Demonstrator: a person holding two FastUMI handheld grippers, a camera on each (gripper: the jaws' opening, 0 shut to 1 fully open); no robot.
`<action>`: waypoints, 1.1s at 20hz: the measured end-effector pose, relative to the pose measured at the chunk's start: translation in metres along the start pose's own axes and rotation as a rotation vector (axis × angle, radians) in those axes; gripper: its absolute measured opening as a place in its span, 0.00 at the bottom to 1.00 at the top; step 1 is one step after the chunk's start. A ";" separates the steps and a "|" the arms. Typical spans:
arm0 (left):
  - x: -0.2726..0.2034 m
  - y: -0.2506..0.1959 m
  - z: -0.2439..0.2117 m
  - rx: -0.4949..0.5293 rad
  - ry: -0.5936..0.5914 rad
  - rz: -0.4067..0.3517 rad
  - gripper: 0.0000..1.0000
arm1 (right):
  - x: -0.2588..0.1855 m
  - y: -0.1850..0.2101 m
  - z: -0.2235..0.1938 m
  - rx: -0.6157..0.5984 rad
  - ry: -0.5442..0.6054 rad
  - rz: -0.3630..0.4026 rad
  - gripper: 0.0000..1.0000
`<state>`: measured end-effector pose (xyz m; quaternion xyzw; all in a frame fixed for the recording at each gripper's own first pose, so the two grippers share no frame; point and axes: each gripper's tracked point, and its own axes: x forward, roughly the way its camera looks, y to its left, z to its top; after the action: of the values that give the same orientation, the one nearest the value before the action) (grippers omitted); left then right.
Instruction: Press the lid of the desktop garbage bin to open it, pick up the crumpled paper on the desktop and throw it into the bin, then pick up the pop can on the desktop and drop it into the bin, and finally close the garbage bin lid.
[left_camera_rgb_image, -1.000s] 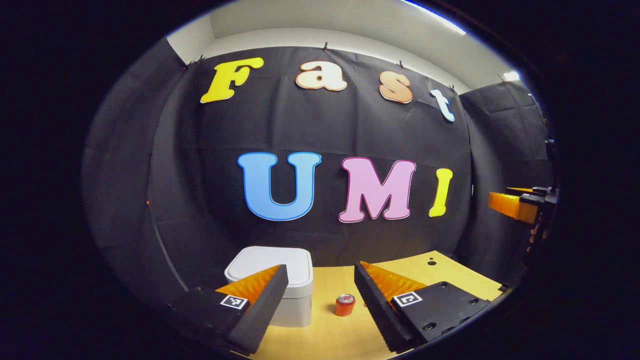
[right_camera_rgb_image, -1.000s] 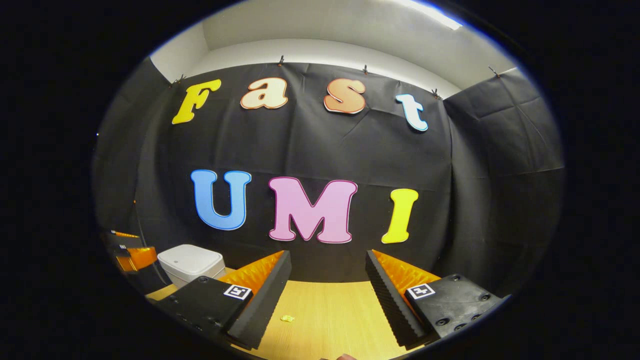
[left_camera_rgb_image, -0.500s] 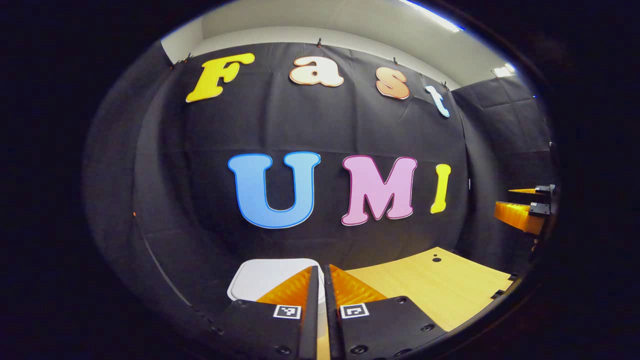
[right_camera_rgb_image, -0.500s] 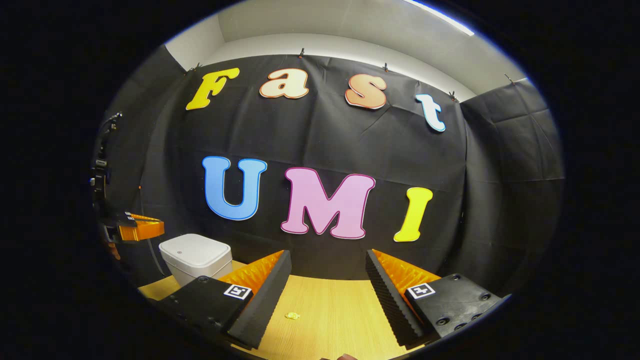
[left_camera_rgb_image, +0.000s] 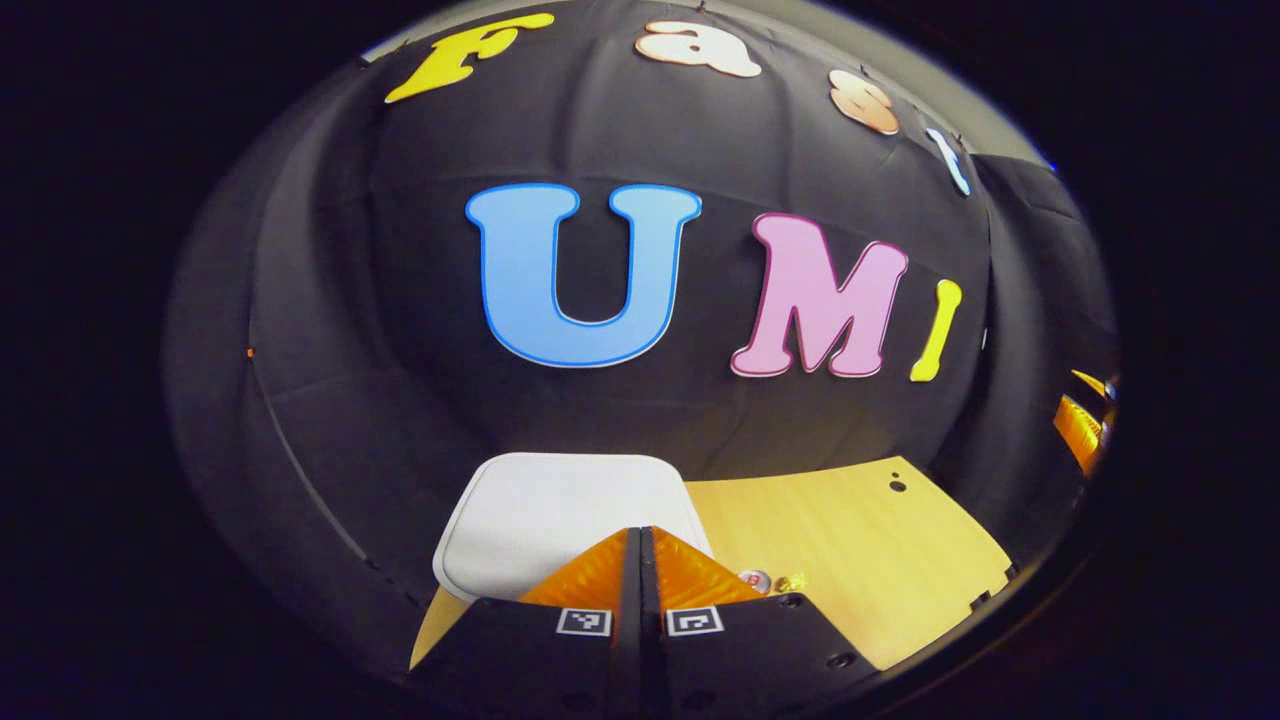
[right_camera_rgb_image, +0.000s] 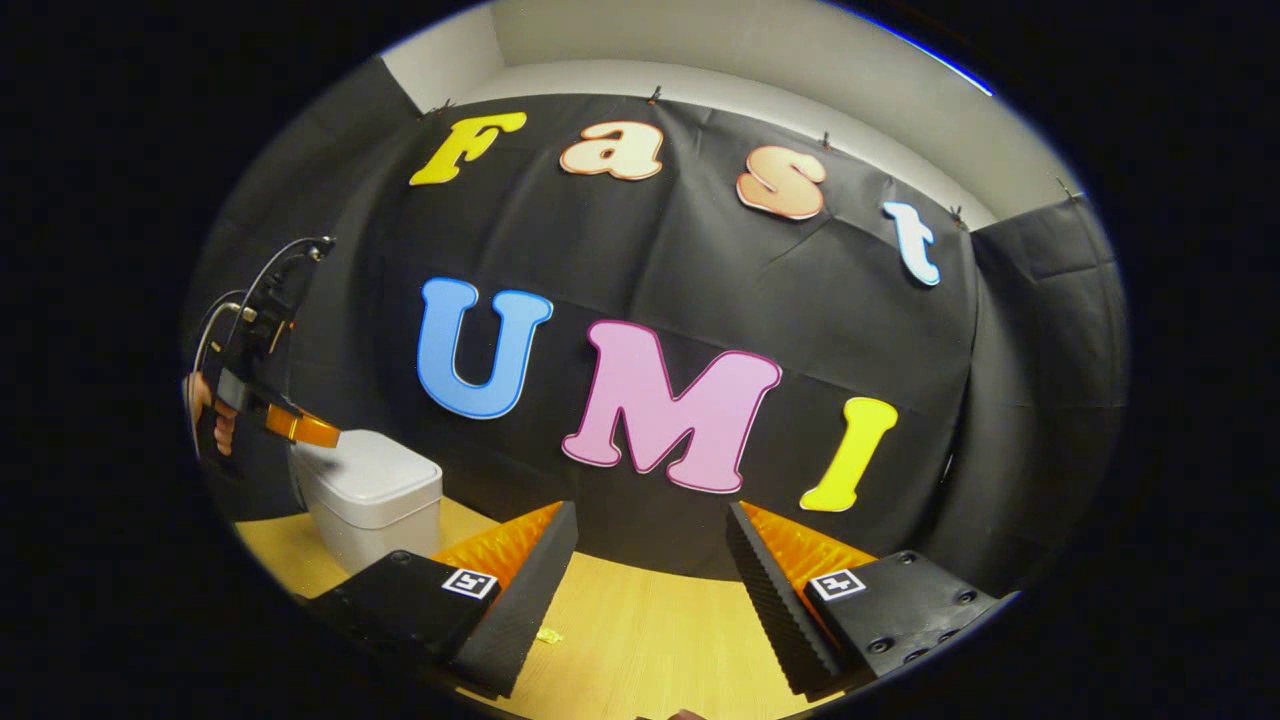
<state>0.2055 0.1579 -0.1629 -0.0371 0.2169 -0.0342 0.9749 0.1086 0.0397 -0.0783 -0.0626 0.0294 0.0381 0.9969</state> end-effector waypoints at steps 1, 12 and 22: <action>0.009 0.005 -0.002 0.012 0.018 0.014 0.06 | 0.006 0.001 -0.006 0.011 0.006 0.021 0.97; 0.027 0.022 -0.051 0.076 0.231 0.113 0.07 | 0.030 -0.022 -0.052 0.044 0.085 0.043 0.97; 0.012 0.021 0.020 0.141 -0.042 0.170 0.06 | 0.041 -0.009 -0.082 0.071 0.159 0.098 0.97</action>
<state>0.2263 0.1788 -0.1516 0.0497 0.1959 0.0342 0.9788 0.1453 0.0231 -0.1613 -0.0285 0.1126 0.0806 0.9900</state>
